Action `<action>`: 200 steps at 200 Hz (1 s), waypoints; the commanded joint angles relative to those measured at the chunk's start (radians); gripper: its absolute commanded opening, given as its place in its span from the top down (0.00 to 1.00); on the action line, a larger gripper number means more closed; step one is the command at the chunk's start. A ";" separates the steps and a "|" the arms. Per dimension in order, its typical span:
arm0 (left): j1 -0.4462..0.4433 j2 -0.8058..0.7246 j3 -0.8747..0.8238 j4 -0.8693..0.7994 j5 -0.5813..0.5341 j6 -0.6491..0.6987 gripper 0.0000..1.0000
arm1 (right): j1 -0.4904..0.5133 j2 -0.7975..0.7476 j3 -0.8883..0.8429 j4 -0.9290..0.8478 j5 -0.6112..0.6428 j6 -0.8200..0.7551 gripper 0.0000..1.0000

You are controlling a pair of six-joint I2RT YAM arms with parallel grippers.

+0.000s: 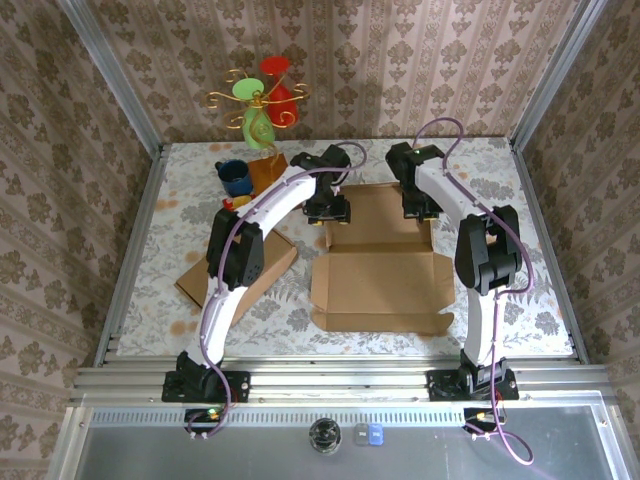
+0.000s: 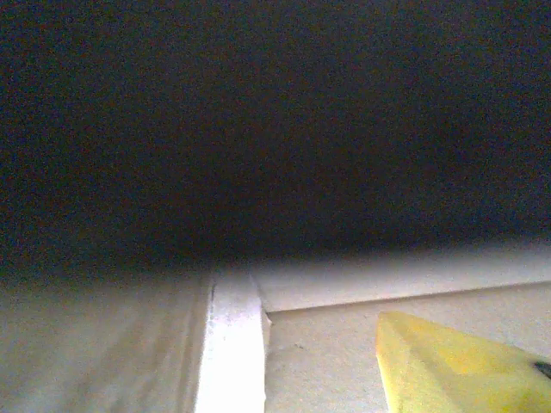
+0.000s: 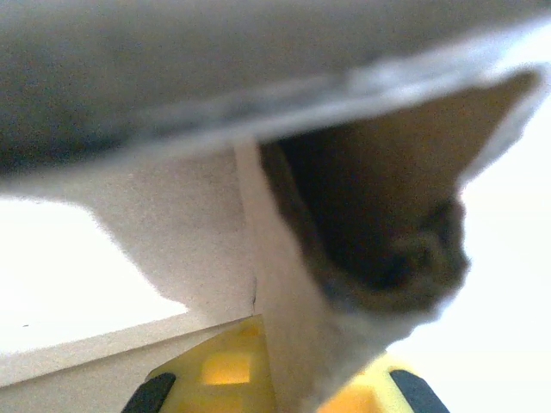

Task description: Fold the paper box

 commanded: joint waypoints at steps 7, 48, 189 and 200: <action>0.020 -0.012 0.018 -0.056 0.105 -0.015 0.41 | -0.023 0.029 -0.015 -0.007 -0.001 0.023 1.00; 0.031 -0.028 0.006 -0.067 0.110 -0.015 0.38 | -0.042 0.036 -0.016 -0.008 -0.016 0.026 1.00; 0.053 -0.124 -0.053 -0.044 0.124 -0.026 0.32 | -0.136 0.056 -0.023 0.006 -0.098 0.070 1.00; 0.056 -0.138 -0.054 -0.045 0.124 -0.028 0.33 | -0.153 0.057 -0.022 0.009 -0.121 0.080 1.00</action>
